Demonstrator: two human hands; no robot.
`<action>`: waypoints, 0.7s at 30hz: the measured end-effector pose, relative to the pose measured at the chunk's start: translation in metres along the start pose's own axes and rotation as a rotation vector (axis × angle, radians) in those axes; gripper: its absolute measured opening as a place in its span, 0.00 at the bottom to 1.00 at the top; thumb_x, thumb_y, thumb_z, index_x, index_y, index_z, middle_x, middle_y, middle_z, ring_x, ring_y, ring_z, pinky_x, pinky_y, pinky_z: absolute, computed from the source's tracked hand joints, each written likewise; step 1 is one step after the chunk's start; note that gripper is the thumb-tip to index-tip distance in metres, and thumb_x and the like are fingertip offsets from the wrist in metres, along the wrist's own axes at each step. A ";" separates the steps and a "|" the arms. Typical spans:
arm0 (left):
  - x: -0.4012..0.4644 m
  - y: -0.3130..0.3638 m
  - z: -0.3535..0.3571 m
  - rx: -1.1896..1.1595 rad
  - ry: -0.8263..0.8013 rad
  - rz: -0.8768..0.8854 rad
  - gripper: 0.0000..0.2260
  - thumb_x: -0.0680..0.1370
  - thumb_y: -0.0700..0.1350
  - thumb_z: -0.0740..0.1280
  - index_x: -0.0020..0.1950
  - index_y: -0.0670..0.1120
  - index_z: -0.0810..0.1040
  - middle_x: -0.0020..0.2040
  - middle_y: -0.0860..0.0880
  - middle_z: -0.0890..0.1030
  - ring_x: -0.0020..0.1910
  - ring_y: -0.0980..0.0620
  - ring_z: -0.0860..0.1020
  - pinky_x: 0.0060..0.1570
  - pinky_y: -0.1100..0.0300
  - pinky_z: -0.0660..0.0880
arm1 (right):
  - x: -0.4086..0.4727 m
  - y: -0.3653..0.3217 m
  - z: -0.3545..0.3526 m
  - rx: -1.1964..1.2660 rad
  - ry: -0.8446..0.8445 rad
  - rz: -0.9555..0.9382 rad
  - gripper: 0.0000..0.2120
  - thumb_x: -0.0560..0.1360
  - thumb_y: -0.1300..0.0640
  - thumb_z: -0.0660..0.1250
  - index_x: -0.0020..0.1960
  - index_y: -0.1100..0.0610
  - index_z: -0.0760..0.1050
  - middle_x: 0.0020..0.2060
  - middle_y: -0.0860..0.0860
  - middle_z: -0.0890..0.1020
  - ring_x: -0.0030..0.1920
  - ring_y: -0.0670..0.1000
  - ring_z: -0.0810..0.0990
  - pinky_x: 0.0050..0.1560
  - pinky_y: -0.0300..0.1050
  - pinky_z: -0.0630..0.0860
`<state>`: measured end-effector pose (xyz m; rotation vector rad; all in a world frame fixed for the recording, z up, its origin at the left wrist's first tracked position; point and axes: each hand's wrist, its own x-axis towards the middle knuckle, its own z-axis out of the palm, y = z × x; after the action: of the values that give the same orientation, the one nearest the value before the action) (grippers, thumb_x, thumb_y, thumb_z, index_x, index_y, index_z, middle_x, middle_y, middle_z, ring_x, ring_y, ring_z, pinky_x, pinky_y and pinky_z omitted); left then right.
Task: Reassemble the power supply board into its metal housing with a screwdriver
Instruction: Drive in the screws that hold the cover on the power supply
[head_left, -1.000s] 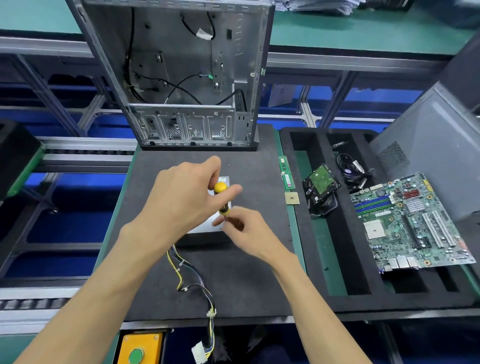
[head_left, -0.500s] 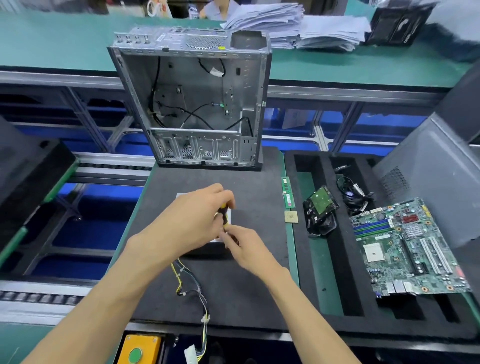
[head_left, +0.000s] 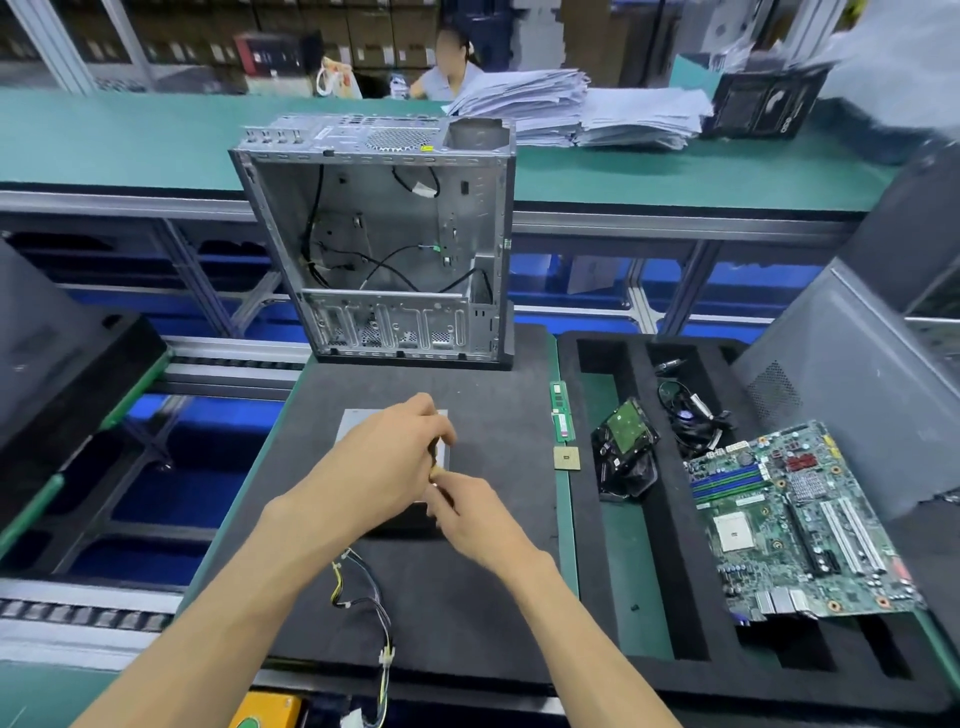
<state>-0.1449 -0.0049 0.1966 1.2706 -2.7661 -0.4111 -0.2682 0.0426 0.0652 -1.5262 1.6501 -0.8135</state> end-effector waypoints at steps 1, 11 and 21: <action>-0.001 -0.001 0.001 0.005 0.009 -0.009 0.15 0.81 0.39 0.61 0.64 0.50 0.78 0.58 0.53 0.75 0.51 0.51 0.76 0.54 0.53 0.74 | -0.001 -0.001 -0.001 0.000 0.002 -0.005 0.13 0.85 0.49 0.57 0.43 0.49 0.71 0.41 0.57 0.82 0.42 0.57 0.79 0.47 0.55 0.78; -0.004 -0.002 0.004 0.015 0.114 -0.105 0.07 0.82 0.47 0.62 0.57 0.50 0.78 0.52 0.53 0.76 0.50 0.50 0.78 0.48 0.56 0.74 | 0.004 0.001 0.004 -0.002 0.030 0.002 0.12 0.85 0.50 0.60 0.47 0.52 0.78 0.39 0.55 0.83 0.42 0.57 0.81 0.51 0.56 0.80; -0.006 -0.003 0.005 0.019 0.149 -0.197 0.12 0.79 0.60 0.64 0.52 0.51 0.74 0.45 0.55 0.81 0.45 0.53 0.78 0.46 0.56 0.76 | 0.008 0.001 0.005 -0.024 0.054 0.041 0.17 0.84 0.49 0.63 0.46 0.59 0.82 0.38 0.54 0.85 0.40 0.54 0.83 0.50 0.51 0.81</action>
<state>-0.1393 -0.0011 0.1909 1.5178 -2.5394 -0.2895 -0.2646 0.0353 0.0605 -1.4940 1.7300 -0.8221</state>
